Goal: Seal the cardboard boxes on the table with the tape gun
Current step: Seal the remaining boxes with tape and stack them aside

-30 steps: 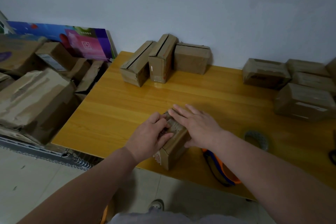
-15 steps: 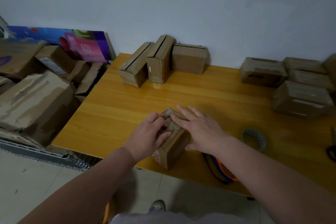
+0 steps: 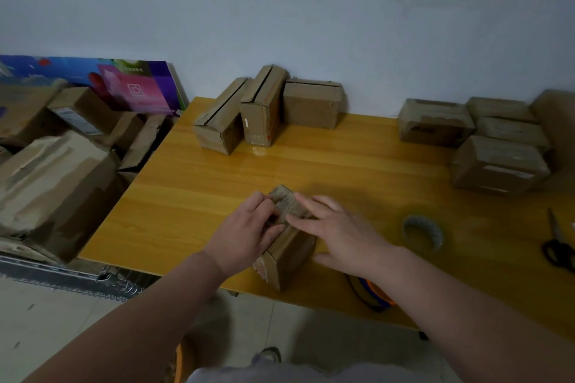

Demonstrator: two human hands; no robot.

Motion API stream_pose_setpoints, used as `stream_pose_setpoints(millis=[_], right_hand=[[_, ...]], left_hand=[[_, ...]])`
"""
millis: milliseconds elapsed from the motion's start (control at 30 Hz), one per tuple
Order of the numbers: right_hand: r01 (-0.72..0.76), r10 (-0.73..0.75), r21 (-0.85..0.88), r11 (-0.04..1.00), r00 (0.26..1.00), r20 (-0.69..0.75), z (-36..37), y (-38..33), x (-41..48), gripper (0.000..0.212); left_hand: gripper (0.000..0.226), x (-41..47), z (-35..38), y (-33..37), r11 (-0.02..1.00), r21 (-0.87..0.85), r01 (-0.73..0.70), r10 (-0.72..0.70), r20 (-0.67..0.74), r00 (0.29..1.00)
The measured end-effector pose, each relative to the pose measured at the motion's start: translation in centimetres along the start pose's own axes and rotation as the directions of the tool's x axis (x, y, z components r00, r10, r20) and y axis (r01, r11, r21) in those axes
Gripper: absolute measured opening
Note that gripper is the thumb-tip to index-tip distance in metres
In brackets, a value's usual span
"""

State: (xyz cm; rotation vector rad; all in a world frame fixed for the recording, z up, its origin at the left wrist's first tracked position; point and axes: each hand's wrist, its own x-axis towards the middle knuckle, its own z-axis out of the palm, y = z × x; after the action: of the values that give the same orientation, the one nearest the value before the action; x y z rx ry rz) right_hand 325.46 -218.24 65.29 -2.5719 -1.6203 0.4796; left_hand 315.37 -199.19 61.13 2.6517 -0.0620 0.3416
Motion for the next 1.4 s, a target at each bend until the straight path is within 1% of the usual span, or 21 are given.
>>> stream_pose_setpoints(millis=[67, 133, 167, 233, 300, 333, 400, 467, 567, 633, 733, 767, 800, 867, 900, 1000, 1067, 1200, 1267, 1300, 1400], right_hand=[[-0.001, 0.009, 0.097, 0.995, 0.997, -0.078, 0.5, 0.5, -0.5, 0.078], [-0.088, 0.123, 0.213, 0.973, 0.980, -0.159, 1.3, 1.4, -0.9, 0.077], [-0.152, 0.202, 0.266, 0.952, 0.964, -0.173, 1.7, 1.8, -1.1, 0.074], [-0.278, 0.333, 0.312, 0.908, 0.933, -0.137, 2.4, 2.5, -1.4, 0.067], [-0.359, 0.401, 0.295, 0.886, 0.911, -0.097, 2.7, 2.9, -2.0, 0.061], [-0.383, 0.423, 0.286, 0.878, 0.901, -0.093, 2.7, 3.0, -2.3, 0.058], [-0.432, 0.466, 0.275, 0.859, 0.882, -0.073, 2.9, 3.3, -2.8, 0.050], [-0.514, 0.532, 0.248, 0.821, 0.847, -0.007, 3.4, 3.8, -3.2, 0.041], [-0.613, 0.595, 0.179, 0.769, 0.790, 0.151, 4.3, 4.3, -3.7, 0.031], [-0.641, 0.604, 0.163, 0.750, 0.764, 0.225, 4.8, 4.4, -4.1, 0.029], [-0.663, 0.615, 0.168, 0.730, 0.744, 0.263, 5.7, 4.4, -4.6, 0.034], [-0.669, 0.619, 0.170, 0.724, 0.738, 0.267, 5.9, 4.4, -4.7, 0.038], [-0.671, 0.619, 0.178, 0.719, 0.736, 0.273, 6.1, 4.3, -4.8, 0.041], [-0.663, 0.603, 0.211, 0.719, 0.745, 0.284, 6.5, 4.3, -4.8, 0.041], [-0.652, 0.592, 0.229, 0.723, 0.755, 0.283, 6.6, 4.3, -4.8, 0.040], [-0.630, 0.590, 0.270, 0.728, 0.777, 0.221, 6.6, 4.2, -4.7, 0.036], [-0.633, 0.618, 0.308, 0.710, 0.770, 0.159, 6.2, 4.3, -4.4, 0.031], [-0.628, 0.716, 0.521, 0.578, 0.696, 0.044, 5.4, 5.3, -3.6, 0.021], [-0.584, 0.762, 0.654, 0.481, 0.647, 0.018, 4.8, 5.6, -3.4, 0.020], [-0.559, 0.781, 0.706, 0.435, 0.624, 0.013, 4.4, 5.7, -3.3, 0.019], [-0.472, 0.824, 0.823, 0.314, 0.567, 0.010, 3.3, 5.6, -3.1, 0.016]], left_hand=[[0.050, 0.3, -0.2, 0.5, 0.999, 0.031, 0.018, -0.018, 0.011, 1.000], [0.061, 0.8, -0.3, 1.4, 0.991, 0.093, 0.094, -0.098, 0.040, 0.994], [0.066, 1.2, -0.4, 2.0, 0.979, 0.130, 0.160, -0.169, 0.061, 0.984], [0.076, 2.0, -0.3, 3.1, 0.938, 0.170, 0.303, -0.321, 0.093, 0.942], [0.099, 2.9, -0.2, 3.6, 0.891, 0.178, 0.418, -0.446, 0.173, 0.878], [0.111, 3.4, -0.2, 3.6, 0.874, 0.179, 0.452, -0.484, 0.230, 0.844], [0.122, 4.3, -0.3, 3.3, 0.859, 0.169, 0.483, -0.512, 0.299, 0.805], [0.123, 5.2, -0.6, 2.6, 0.842, 0.092, 0.531, -0.533, 0.284, 0.797], [0.124, 5.9, -1.8, 1.2, 0.737, -0.202, 0.645, -0.595, 0.257, 0.761], [0.122, 5.9, -2.4, 0.3, 0.678, -0.347, 0.648, -0.590, 0.268, 0.761], [0.103, 5.4, -2.8, -0.7, 0.629, -0.463, 0.624, -0.515, 0.353, 0.781], [0.096, 5.0, -2.9, -1.2, 0.614, -0.475, 0.631, -0.485, 0.403, 0.776], [0.096, 4.7, -2.8, -1.7, 0.608, -0.472, 0.638, -0.459, 0.448, 0.768], [0.096, 4.1, -2.5, -2.9, 0.609, -0.433, 0.664, -0.467, 0.481, 0.742], [0.091, 3.8, -2.4, -3.4, 0.617, -0.406, 0.674, -0.506, 0.451, 0.735], [0.067, 3.3, -1.3, -4.4, 0.692, -0.181, 0.699, -0.659, 0.237, 0.714], [0.062, 3.4, -0.7, -4.3, 0.728, -0.093, 0.679, -0.663, 0.157, 0.732], [0.057, 3.9, 0.6, -2.4, 0.797, -0.044, 0.603, -0.581, 0.222, 0.783], [0.075, 4.1, 1.6, -1.3, 0.843, 0.083, 0.532, -0.536, 0.214, 0.817], [0.084, 4.1, 2.0, -0.7, 0.846, 0.129, 0.518, -0.533, 0.218, 0.817], [0.096, 4.4, 3.3, 1.0, 0.836, 0.179, 0.519, -0.548, 0.317, 0.774]])
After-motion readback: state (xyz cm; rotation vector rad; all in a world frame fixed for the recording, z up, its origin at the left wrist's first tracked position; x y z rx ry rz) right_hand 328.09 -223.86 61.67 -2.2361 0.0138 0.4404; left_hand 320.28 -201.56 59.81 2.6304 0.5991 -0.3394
